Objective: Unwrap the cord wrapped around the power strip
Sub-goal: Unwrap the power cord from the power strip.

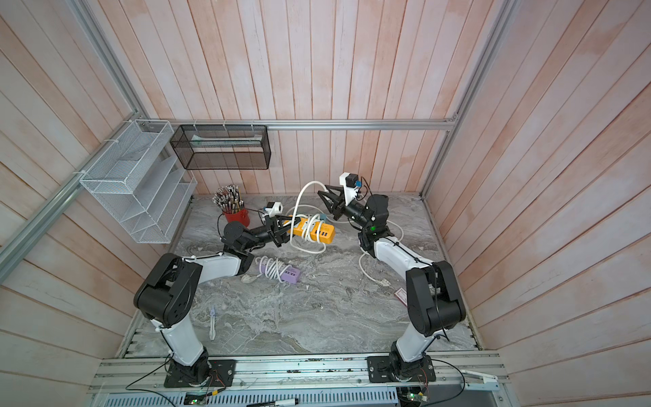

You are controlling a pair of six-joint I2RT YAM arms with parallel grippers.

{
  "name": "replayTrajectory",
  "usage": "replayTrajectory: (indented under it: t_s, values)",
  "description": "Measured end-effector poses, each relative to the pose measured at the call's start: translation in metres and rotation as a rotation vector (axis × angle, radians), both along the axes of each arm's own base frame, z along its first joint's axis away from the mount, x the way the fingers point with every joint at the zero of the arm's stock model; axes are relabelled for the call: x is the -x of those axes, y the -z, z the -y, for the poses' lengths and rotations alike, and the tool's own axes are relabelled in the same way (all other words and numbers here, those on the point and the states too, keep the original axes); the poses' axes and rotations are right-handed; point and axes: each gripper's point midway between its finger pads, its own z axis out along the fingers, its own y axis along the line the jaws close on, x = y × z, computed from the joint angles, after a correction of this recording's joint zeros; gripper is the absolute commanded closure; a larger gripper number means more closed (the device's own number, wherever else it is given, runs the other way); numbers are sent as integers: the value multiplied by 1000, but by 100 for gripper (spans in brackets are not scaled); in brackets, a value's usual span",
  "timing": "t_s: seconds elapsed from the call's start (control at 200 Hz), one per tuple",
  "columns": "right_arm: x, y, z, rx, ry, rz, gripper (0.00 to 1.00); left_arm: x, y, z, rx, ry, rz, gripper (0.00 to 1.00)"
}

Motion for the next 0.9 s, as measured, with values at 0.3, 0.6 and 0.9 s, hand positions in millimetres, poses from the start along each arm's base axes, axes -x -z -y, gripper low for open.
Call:
replayTrajectory:
  t_s: [0.3,0.6,0.9]
  values:
    - [57,-53,7,54,-5,121,100,-48,8,-20,-5,-94,10,100]
    - [82,7,16,120,-12,-32,100,-83,-40,-55,41,-200,137,100]
    - [91,103,20,175,-21,-304,100,-101,-62,-74,76,-247,164,100]
